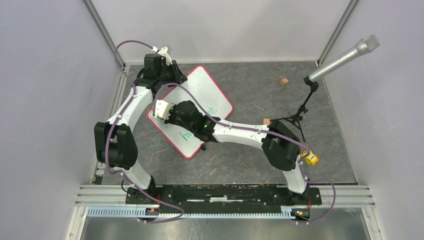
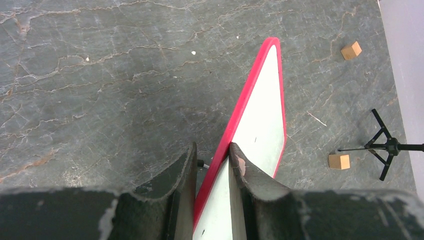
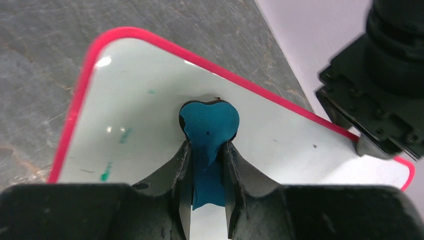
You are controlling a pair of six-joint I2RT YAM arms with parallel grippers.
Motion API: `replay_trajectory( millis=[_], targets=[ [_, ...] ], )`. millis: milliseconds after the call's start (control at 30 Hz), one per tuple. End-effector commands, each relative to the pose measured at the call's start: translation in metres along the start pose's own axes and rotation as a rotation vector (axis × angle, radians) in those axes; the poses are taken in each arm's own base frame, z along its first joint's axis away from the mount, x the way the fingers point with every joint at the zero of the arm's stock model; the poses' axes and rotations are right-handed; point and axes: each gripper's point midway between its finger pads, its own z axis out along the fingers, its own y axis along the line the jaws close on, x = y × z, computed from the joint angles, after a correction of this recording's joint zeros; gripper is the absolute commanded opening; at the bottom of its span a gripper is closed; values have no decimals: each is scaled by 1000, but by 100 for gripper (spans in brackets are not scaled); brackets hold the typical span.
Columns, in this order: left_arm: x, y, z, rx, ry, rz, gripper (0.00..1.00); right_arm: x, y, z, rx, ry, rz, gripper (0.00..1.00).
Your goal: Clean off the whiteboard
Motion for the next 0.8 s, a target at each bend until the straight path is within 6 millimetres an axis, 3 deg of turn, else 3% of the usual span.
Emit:
replay_trajectory(
  millis=[0, 100, 200, 333, 467, 533, 600, 767],
  targets=[
    [-7, -17, -14, 8, -3, -8, 21, -31, 31, -5, -111, -47, -131, 26],
    [-5, -15, -12, 3, 1, -8, 20, -44, 42, -4, -138, -70, -144, 26],
    [-6, -13, -13, -8, -3, 1, 20, -53, 39, -1, -112, -74, -117, 26],
    [-6, -11, -13, -20, -4, 8, 20, -55, 8, 1, 50, -47, -26, 27],
    [-4, -11, -11, -13, 5, 2, 20, -40, 0, 9, 69, -3, 6, 26],
    [-5, -11, -11, -12, 3, 4, 20, -29, 5, 9, 47, 26, -29, 26],
    [-5, -12, -10, -10, 3, 4, 20, -19, 22, 6, -32, 34, -86, 26],
    [-5, -12, -11, -9, 2, 5, 20, 13, 58, -17, -158, 73, -200, 26]
  ],
)
